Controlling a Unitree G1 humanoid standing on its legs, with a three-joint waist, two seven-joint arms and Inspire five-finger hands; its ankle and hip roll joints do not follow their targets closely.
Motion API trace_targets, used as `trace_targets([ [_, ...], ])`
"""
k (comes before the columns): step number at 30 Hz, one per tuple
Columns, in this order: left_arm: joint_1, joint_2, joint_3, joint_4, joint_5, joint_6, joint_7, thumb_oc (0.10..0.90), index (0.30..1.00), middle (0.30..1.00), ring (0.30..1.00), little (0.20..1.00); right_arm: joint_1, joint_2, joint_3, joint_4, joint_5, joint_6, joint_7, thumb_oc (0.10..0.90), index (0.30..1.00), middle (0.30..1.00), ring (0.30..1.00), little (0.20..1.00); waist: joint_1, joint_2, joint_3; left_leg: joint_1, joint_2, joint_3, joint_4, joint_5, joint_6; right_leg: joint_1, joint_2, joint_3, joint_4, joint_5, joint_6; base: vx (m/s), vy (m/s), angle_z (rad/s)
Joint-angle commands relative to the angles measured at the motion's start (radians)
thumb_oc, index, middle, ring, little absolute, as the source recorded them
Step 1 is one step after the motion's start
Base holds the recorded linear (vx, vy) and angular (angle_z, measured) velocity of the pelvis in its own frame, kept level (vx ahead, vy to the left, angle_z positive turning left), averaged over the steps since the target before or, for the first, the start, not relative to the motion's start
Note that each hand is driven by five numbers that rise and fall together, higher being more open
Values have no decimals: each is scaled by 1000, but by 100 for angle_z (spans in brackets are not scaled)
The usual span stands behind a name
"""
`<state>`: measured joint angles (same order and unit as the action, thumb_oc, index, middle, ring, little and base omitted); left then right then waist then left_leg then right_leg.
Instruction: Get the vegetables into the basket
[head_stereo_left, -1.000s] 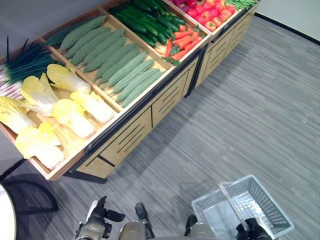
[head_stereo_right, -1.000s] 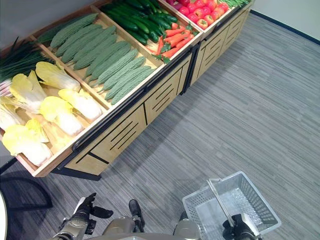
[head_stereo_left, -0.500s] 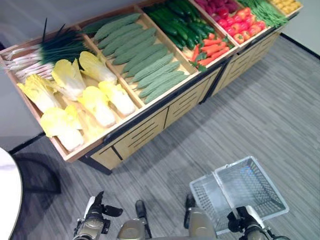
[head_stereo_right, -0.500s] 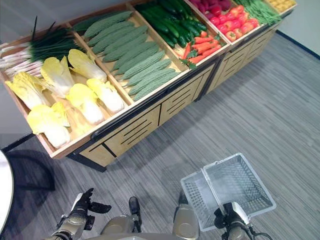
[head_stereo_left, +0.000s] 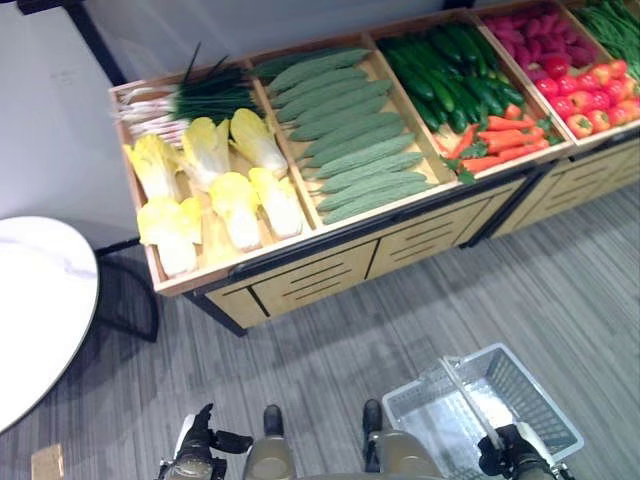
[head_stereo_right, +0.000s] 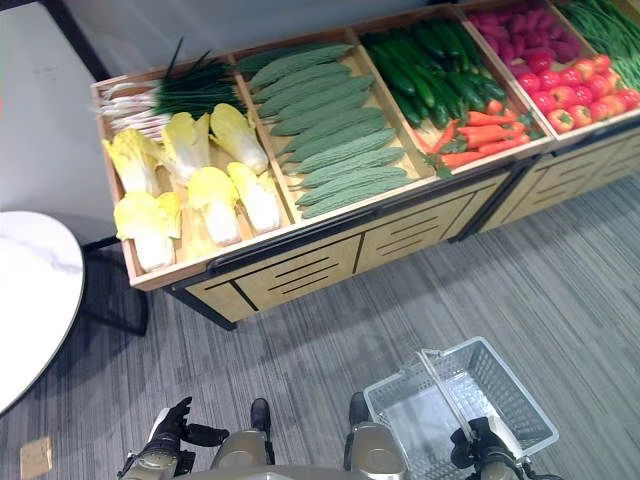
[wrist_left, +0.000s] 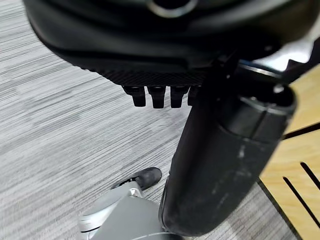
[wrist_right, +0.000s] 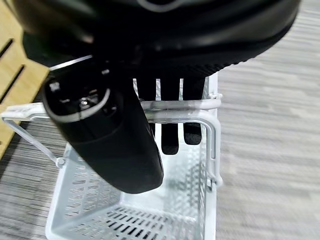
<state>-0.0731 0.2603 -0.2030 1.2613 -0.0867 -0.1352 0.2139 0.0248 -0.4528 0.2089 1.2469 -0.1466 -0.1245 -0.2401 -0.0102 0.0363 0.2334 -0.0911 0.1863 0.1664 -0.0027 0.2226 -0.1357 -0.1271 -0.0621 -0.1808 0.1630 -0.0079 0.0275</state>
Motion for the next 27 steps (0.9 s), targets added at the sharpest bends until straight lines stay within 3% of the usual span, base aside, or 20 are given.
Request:
trace_targets([
  [1, -38, 36, 0, -17, 9, -6, 7, 900, 1000, 1000, 1000, 1000, 57, -51, -31, -22, 33, -22, -41, 400, 300, 300, 300, 300, -28, -46, 10, 93, 58, 214, 15, -57, -18, 64, -68, -30, -55, -4, 82, 14, -40, 103],
  [6, -40, 38, -2, -2, 30, -3, 21, 900, 1000, 1000, 1000, 1000, 50, -43, -28, -20, 38, -23, -46, 400, 300, 300, 300, 300, -17, -29, 3, 69, 50, 165, -63, -18, -28, 85, -75, -58, -72, -6, 94, 76, 51, 56],
  [13, -17, 40, 2, 10, 46, -5, 6, 900, 1000, 1000, 1000, 1000, 36, -27, -22, -8, 22, -15, -38, 400, 300, 300, 300, 300, -6, -46, -4, 92, 10, 194, -76, -69, -1, 98, -109, -22, -77, 8, 122, 100, 188, -8],
  [14, -19, 45, 0, 8, 43, -8, -9, 900, 1000, 1000, 1000, 1000, 23, -17, -16, 4, 20, -8, -28, 400, 300, 300, 300, 300, -2, -62, -7, 97, -18, 205, -70, -98, 18, 98, -134, 1, -81, 29, 142, 77, 188, -14],
  [18, -24, 53, -2, -1, 39, -14, -16, 900, 1000, 1000, 1000, 1000, 10, -6, -8, 12, 16, -3, -21, 400, 300, 300, 300, 300, 5, -79, -5, 93, -49, 215, -60, -125, 39, 88, -165, 17, -76, 53, 164, 58, 213, -22],
  [22, -27, 65, -2, -11, 35, -16, -21, 900, 1000, 1000, 1000, 1000, -14, 1, 8, 5, 4, 1, -19, 400, 300, 300, 300, 300, 9, -91, 10, 106, -85, 222, -56, -160, 69, 52, -194, 43, 6, 86, 187, 34, 193, -9],
  [25, -29, 75, -3, -16, 29, -16, -27, 900, 1000, 1000, 1000, 1000, -26, 2, 22, -6, -6, -1, -15, 400, 300, 300, 300, 300, 8, -84, 18, 111, -91, 213, -58, -166, 79, 7, -177, 91, 85, 113, 192, 29, 116, -15],
  [27, -30, 81, 3, -6, 28, -16, -30, 900, 1000, 1000, 1000, 1000, -29, 7, 32, -10, -8, -2, -15, 400, 300, 300, 300, 300, 8, -84, 15, 124, -96, 214, -72, -167, 76, -2, -169, 106, 55, 111, 188, 51, 39, -7],
])
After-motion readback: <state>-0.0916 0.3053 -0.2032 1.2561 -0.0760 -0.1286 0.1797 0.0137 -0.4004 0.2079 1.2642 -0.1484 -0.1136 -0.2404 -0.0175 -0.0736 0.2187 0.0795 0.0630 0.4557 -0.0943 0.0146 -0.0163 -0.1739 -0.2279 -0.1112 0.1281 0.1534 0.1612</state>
